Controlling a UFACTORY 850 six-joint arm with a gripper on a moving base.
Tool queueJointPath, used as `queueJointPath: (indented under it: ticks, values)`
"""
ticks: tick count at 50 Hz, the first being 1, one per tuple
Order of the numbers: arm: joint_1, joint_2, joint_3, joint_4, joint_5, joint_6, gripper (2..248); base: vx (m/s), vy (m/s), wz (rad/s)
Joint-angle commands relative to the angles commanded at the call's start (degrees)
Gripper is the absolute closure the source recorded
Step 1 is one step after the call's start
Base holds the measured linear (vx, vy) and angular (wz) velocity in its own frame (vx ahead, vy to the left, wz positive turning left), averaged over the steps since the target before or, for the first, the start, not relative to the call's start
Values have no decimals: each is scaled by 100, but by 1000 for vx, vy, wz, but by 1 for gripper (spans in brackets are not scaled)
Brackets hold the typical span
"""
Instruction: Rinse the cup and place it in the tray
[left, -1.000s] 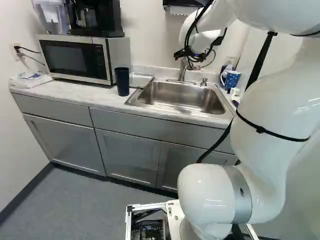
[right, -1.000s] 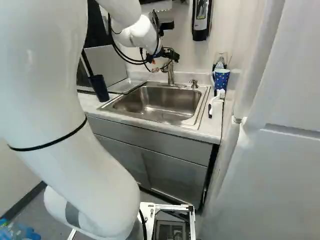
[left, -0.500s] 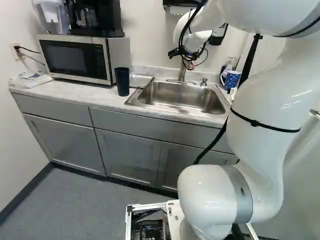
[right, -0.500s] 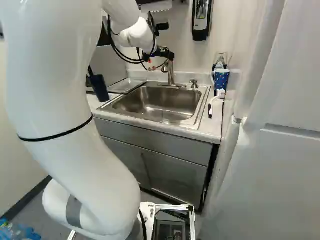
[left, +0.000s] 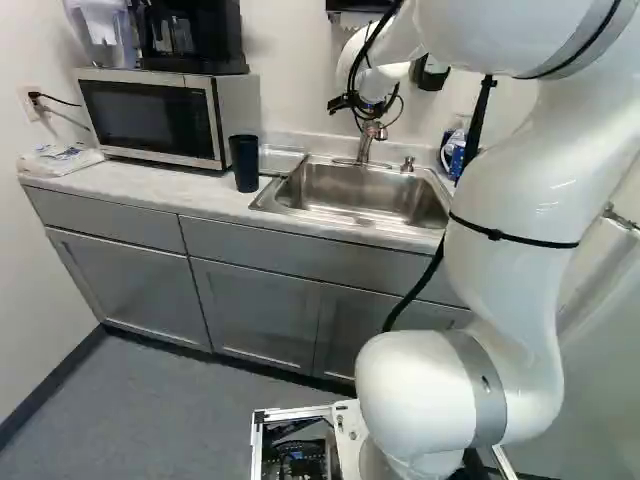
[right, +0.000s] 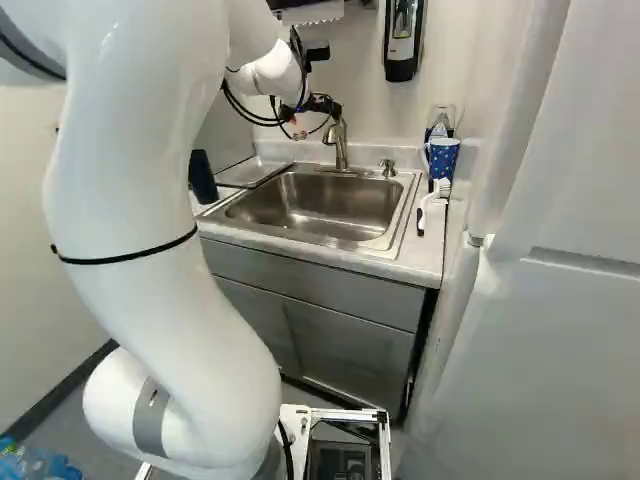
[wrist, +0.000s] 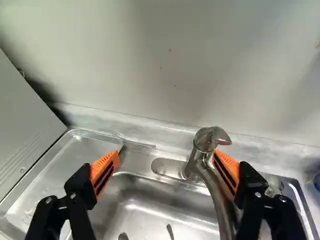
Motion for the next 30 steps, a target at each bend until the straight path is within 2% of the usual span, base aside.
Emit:
queueJointPath:
  ticks: [30]
  values:
    - [64,-496,-566,0,445,0,3,0,0,0]
